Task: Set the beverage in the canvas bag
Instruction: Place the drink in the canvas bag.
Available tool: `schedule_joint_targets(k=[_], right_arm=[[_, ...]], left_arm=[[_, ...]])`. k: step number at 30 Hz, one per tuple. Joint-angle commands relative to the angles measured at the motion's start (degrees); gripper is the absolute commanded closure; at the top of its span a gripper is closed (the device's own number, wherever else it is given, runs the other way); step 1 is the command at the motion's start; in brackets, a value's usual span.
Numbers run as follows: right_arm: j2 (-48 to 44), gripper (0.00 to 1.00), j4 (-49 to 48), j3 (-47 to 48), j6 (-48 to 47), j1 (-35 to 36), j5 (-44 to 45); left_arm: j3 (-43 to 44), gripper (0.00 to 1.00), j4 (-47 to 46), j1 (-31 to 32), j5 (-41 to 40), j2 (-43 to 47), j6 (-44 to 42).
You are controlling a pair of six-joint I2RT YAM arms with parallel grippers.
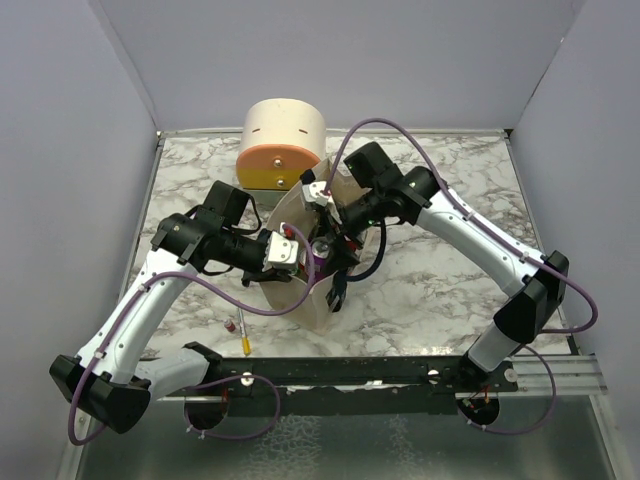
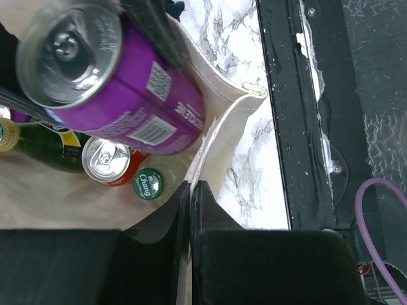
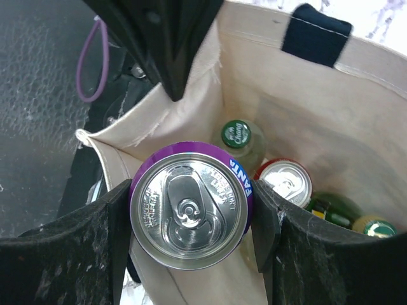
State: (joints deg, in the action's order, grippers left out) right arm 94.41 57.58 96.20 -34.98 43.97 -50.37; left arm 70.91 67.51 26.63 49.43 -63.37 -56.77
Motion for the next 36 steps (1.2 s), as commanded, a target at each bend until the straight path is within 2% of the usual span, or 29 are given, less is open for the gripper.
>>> schedule_joint_targets(k=[1, 14, 28, 36], right_arm=[[-1.57, 0.99, -0.21, -2.86, -2.06, 1.65, -7.58], [-1.39, 0.99, -10.95, -12.57, 1.66, 6.31, -8.11], [1.0, 0.99, -10.66, -17.0, -3.07, 8.15, -6.51], [2.5, 0.99, -14.64, -19.87, -3.91, 10.06, -4.46]], left_arm=[[2.19, 1.0, -0.8, -0.49, -1.32, 0.42, -1.15], [2.21, 1.0, -0.49, -0.61, 0.3, 1.67, -1.23], [1.41, 1.0, -0.18, -1.23, 2.49, 3.16, -2.03], [1.15, 1.0, -0.52, -1.22, 3.12, 2.99, -1.6]])
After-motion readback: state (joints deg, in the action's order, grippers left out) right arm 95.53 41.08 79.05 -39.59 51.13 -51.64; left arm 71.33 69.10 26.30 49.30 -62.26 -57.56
